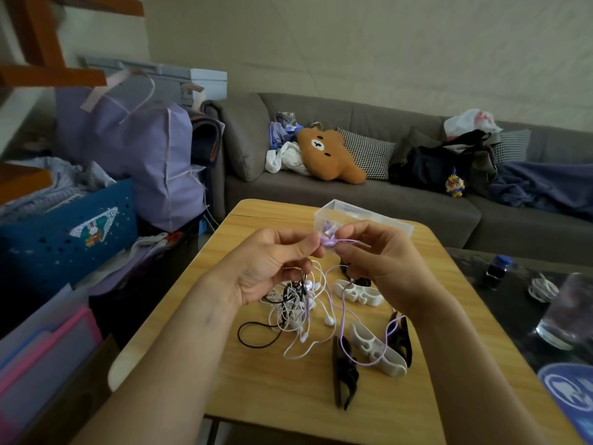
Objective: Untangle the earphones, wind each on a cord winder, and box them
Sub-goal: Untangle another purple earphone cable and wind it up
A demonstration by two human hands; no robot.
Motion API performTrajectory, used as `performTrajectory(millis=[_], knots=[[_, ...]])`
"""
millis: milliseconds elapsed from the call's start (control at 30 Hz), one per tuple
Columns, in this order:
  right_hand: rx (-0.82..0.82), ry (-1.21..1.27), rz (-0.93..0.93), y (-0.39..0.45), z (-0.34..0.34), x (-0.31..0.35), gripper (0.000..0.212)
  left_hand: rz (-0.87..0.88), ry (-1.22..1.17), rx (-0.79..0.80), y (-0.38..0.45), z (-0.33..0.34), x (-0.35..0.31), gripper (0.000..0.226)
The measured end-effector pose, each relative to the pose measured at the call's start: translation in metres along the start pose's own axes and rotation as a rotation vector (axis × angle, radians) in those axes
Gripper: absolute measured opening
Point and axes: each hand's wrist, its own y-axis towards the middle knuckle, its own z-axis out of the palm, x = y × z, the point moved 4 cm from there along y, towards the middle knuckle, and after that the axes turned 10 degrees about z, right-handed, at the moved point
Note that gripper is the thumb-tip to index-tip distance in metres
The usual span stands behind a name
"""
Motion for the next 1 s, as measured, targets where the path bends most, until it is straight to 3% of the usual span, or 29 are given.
performTrajectory(millis=[133, 367, 467, 600, 700, 867, 1000], knots=[[0.019, -0.012, -0.007, 0.0, 0.0, 0.0, 0.023, -0.034, 0.114, 0.035, -0.001, -0.001, 0.003, 0.036], [0.162, 0.22, 0.038, 0.002, 0.009, 0.0, 0.02, -0.03, 0.113, 0.182, -0.004, 0.011, 0.001, 0.016], [0.059, 0.175, 0.064, 0.004, 0.006, -0.003, 0.02, 0.03, 0.208, 0.108, -0.001, 0.013, 0.002, 0.002], [-0.148, -0.038, 0.047, 0.003, 0.003, -0.004, 0.014, 0.118, 0.441, 0.023, 0.004, 0.011, 0.003, 0.009], [-0.253, -0.172, -0.066, 0.003, 0.003, 0.003, 0.013, 0.155, 0.528, -0.013, 0.005, 0.01, 0.002, 0.008], [-0.384, -0.392, -0.252, -0.002, 0.008, 0.009, 0.017, 0.253, 0.547, -0.188, 0.007, 0.011, 0.002, 0.005], [-0.404, -0.387, -0.23, -0.002, 0.01, 0.01, 0.017, 0.224, 0.377, -0.2, 0.006, 0.013, 0.0, 0.003]])
